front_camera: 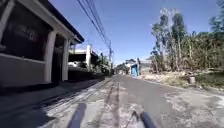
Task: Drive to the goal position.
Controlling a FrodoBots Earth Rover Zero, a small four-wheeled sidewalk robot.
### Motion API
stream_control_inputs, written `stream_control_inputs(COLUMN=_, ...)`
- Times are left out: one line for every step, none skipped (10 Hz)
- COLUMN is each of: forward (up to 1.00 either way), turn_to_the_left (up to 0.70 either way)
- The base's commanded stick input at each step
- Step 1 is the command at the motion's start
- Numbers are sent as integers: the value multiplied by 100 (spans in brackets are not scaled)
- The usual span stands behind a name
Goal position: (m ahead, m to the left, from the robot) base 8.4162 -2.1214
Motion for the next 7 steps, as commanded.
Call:
stream_control_inputs(forward=85, turn_to_the_left=0)
stream_control_inputs(forward=85, turn_to_the_left=0)
stream_control_inputs(forward=85, turn_to_the_left=0)
stream_control_inputs(forward=85, turn_to_the_left=0)
stream_control_inputs(forward=85, turn_to_the_left=0)
stream_control_inputs(forward=85, turn_to_the_left=0)
stream_control_inputs(forward=85, turn_to_the_left=-23)
